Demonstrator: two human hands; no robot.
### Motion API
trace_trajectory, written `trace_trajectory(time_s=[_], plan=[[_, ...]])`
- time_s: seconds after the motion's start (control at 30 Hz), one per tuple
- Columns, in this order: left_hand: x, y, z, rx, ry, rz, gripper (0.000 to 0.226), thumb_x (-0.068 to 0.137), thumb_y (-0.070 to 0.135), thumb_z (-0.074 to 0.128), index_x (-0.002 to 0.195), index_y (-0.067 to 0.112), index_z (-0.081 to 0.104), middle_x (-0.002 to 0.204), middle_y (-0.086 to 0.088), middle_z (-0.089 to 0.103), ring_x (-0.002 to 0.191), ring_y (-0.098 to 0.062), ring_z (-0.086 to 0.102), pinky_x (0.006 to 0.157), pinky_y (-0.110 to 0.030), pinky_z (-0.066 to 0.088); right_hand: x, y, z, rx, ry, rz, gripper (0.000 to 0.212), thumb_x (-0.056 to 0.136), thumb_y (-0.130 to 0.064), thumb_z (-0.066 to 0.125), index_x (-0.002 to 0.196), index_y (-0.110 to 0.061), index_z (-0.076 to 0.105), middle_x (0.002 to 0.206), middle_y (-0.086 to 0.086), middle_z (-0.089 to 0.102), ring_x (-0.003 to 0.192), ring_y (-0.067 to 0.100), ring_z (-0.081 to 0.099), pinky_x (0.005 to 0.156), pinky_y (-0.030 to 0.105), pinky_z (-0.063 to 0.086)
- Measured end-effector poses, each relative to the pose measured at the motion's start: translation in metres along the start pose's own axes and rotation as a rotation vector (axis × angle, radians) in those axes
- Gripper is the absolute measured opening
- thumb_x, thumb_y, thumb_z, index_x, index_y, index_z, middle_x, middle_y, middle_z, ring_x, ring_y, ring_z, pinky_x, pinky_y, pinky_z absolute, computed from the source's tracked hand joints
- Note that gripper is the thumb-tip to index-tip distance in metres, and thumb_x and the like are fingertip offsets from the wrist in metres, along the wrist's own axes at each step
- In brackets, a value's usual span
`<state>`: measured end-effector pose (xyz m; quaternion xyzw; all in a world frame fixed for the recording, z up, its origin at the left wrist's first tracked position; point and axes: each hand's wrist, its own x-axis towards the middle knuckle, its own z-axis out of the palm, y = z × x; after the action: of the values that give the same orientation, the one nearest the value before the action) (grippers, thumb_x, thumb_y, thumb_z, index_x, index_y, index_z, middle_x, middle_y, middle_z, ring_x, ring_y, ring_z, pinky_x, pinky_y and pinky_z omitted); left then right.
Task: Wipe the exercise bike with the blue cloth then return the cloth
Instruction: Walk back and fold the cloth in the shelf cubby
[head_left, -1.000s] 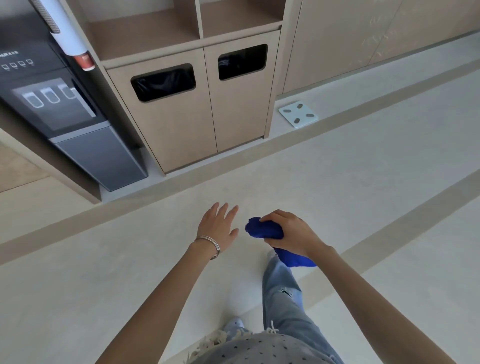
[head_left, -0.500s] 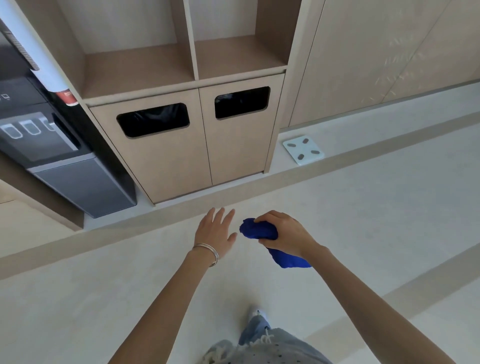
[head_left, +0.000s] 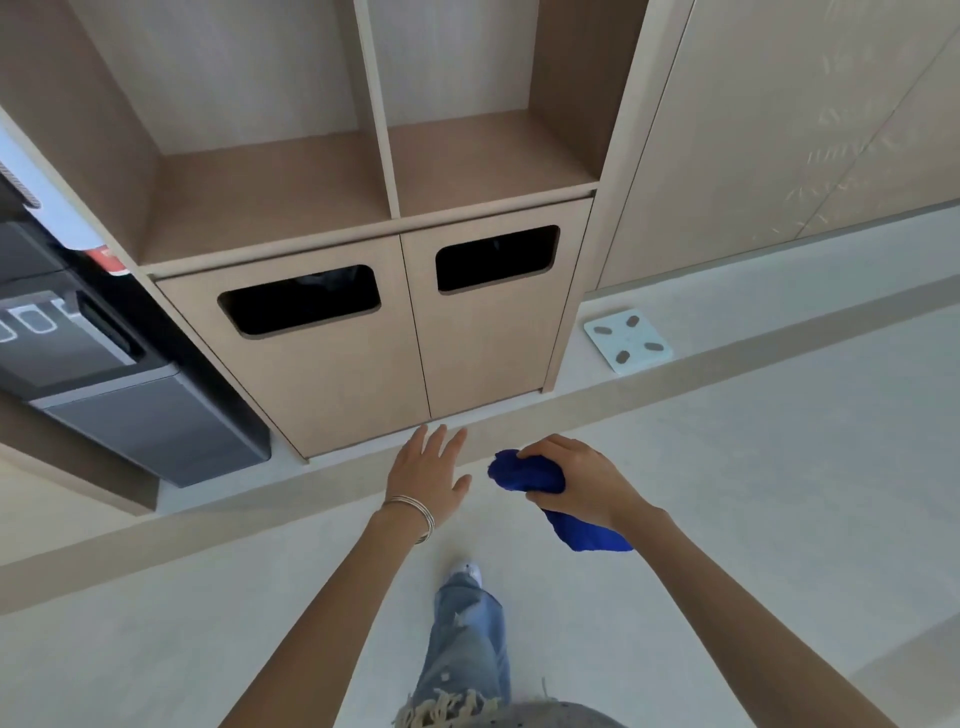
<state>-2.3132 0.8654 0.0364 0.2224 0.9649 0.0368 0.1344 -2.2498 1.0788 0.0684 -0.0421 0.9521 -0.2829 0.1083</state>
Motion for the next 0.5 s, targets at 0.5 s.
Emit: trace_trajectory(time_s=[0.5], plan=[[0.178,-0.074,-0.082,0.092,0.030,0.055,0.066,0.095,0.045,0.039,0.150,0.024,0.010,0.156,-0.003,0.020,0.144,-0.029,0.014,0.115,-0.036,0.022,0.188,-0.005,-0.058,0.037,0.069,-0.002,0.044,0.079,-0.027,0.068,0.121,-0.028,0.053,0.119,-0.007,0.057,0.102,0.016,0.055,0.087,0.030,0.045]])
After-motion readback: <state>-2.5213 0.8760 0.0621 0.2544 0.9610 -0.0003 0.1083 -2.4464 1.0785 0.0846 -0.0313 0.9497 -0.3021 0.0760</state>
